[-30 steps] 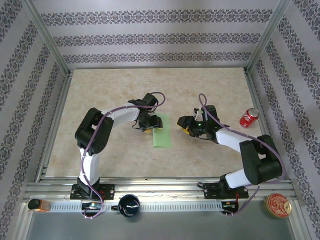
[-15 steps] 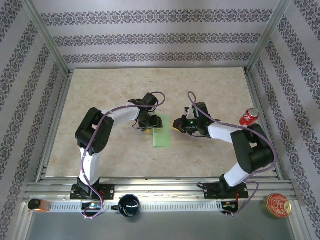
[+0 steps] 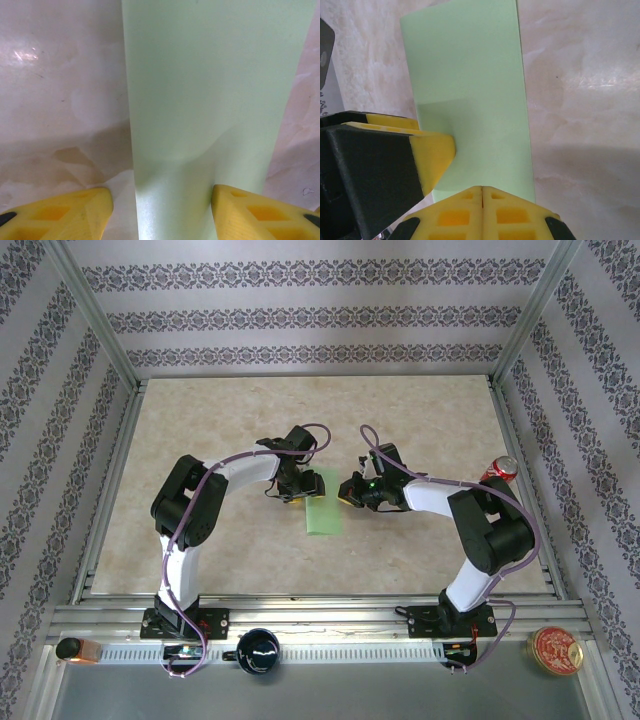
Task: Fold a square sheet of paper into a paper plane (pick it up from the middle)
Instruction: Hold the square sheet of paper at the center of the table.
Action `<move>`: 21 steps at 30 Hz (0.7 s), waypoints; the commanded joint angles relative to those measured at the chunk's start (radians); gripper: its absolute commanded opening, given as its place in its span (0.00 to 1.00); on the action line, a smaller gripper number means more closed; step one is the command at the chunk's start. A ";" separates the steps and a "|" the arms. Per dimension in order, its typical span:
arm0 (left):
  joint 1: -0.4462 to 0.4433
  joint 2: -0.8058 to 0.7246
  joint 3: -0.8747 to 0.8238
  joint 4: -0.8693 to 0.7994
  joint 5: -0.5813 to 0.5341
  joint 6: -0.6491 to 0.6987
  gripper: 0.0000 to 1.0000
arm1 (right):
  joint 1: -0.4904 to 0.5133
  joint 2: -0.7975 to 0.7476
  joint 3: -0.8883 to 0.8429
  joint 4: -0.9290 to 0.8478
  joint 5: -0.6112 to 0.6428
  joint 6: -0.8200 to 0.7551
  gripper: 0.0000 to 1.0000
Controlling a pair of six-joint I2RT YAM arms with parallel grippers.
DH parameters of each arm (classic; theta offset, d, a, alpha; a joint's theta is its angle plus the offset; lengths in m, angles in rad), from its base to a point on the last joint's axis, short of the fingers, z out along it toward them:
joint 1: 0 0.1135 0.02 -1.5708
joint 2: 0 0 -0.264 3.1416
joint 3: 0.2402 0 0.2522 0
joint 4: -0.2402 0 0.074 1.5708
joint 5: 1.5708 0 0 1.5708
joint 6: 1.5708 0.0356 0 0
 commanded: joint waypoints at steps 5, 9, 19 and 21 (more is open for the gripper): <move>-0.002 0.114 -0.034 -0.021 -0.083 0.029 0.59 | -0.029 -0.069 -0.077 0.080 0.058 0.052 0.00; -0.002 0.115 -0.032 -0.026 -0.084 0.029 0.59 | -0.085 -0.166 -0.127 0.057 0.103 0.058 0.00; -0.003 0.120 -0.021 -0.034 -0.086 0.038 0.58 | -0.098 -0.160 -0.106 0.044 -0.022 0.019 0.00; -0.004 0.119 -0.024 -0.034 -0.087 0.042 0.59 | -0.069 -0.124 -0.067 0.013 -0.016 -0.004 0.00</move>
